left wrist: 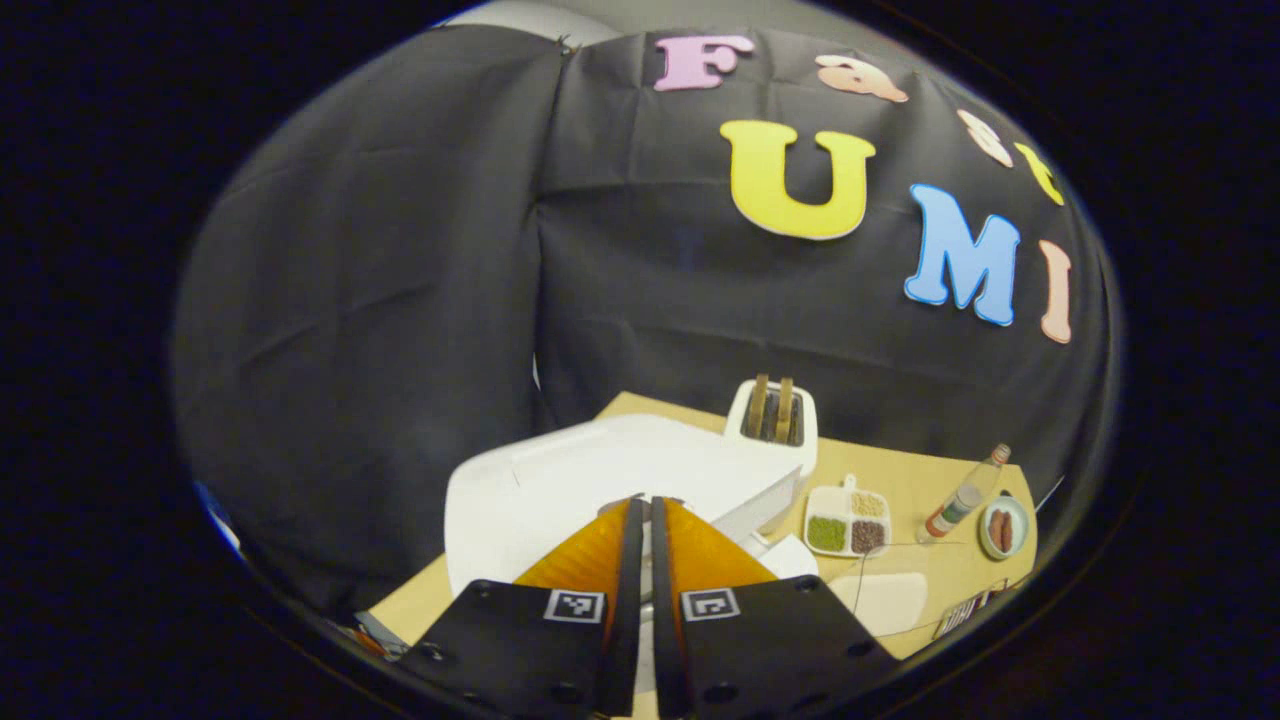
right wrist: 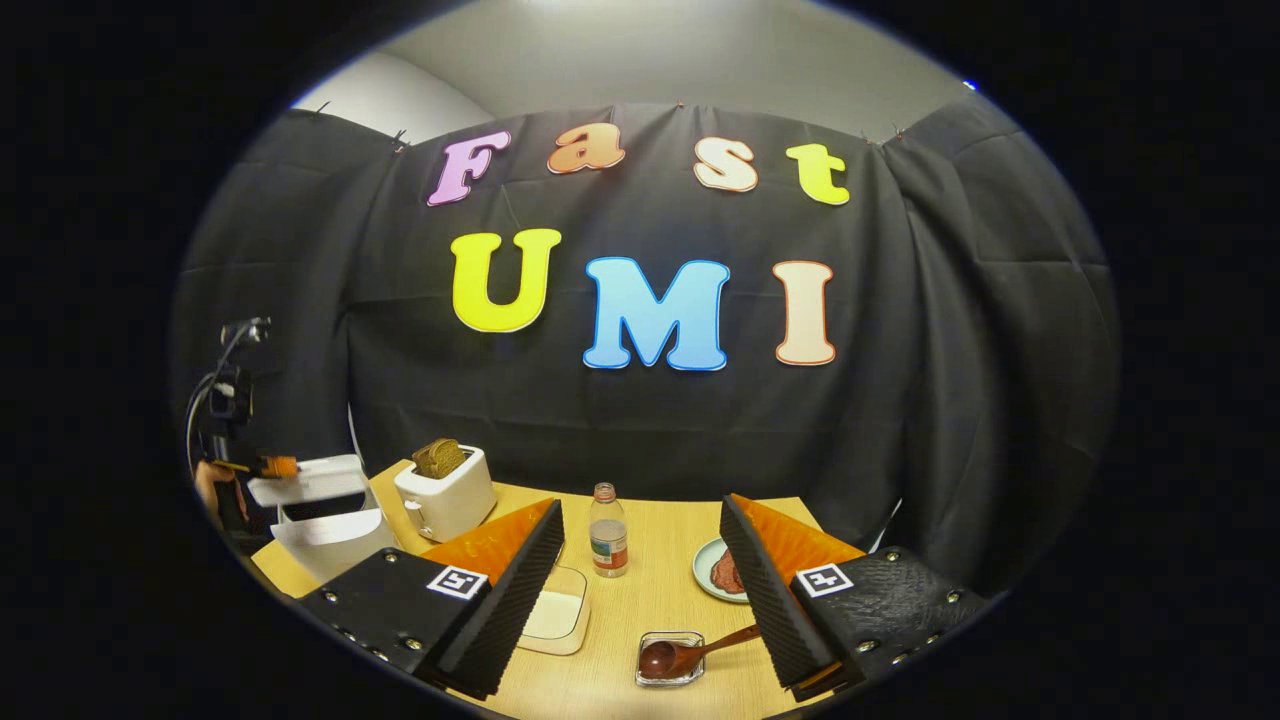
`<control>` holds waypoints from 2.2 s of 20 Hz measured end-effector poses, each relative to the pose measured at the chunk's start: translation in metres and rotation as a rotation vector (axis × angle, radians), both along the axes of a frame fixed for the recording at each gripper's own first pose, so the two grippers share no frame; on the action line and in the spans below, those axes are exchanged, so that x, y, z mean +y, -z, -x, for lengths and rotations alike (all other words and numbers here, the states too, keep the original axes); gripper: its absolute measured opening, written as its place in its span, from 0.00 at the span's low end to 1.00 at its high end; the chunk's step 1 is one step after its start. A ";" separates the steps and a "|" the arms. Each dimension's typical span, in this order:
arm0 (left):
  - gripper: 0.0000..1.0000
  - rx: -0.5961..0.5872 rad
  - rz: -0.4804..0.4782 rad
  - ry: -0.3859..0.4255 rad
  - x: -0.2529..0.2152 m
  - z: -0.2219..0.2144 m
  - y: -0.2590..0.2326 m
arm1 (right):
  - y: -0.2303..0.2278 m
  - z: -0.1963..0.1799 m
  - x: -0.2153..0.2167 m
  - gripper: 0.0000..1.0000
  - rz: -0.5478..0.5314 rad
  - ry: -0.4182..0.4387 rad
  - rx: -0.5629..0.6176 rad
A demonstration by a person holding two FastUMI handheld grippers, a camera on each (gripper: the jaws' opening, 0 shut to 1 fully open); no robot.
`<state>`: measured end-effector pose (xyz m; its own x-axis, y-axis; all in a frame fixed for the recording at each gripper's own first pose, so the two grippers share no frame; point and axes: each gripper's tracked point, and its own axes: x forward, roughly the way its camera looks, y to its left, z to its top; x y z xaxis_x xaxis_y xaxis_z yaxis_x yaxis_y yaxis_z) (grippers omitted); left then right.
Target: Close the left gripper, press the button to open the rice cooker; take a wooden spoon from the chopstick holder with the right hand, scoop a spoonful of rice and pour it into the rice cooker, then put the wooden spoon back into the chopstick holder.
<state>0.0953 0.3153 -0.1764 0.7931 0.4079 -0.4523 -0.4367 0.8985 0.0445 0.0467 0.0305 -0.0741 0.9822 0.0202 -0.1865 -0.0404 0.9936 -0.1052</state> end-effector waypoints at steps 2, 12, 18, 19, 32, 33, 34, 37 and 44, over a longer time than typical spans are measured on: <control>0.55 -0.052 -0.058 0.013 -0.012 0.002 -0.032 | 0.000 0.001 -0.002 0.96 -0.020 -0.005 0.000; 0.84 -0.345 -0.166 0.113 -0.106 0.038 -0.116 | 0.010 0.005 -0.051 0.96 -0.023 0.044 -0.008; 0.94 -0.421 -0.237 0.208 -0.170 0.053 -0.136 | 0.039 0.000 -0.103 0.96 -0.008 0.126 0.005; 0.90 -0.412 -0.235 0.237 -0.181 0.053 -0.132 | 0.051 -0.001 -0.112 0.96 -0.014 0.137 0.021; 0.87 -0.289 -0.137 0.401 -0.243 0.062 -0.092 | 0.208 -0.034 -0.140 0.94 -0.164 0.201 0.302; 0.91 -0.279 -0.143 0.398 -0.242 0.063 -0.091 | 0.214 -0.036 -0.137 0.94 -0.203 0.195 0.314; 0.87 -0.273 -0.147 0.396 -0.241 0.064 -0.090 | 0.220 -0.040 -0.137 0.92 -0.229 0.202 0.326; 0.92 -0.249 -0.141 0.395 -0.243 0.068 -0.090 | 0.228 -0.051 -0.128 0.64 -0.291 0.157 0.338; 0.89 -0.256 -0.147 0.338 -0.250 0.080 -0.104 | 0.220 -0.055 -0.092 0.17 -0.418 0.047 0.356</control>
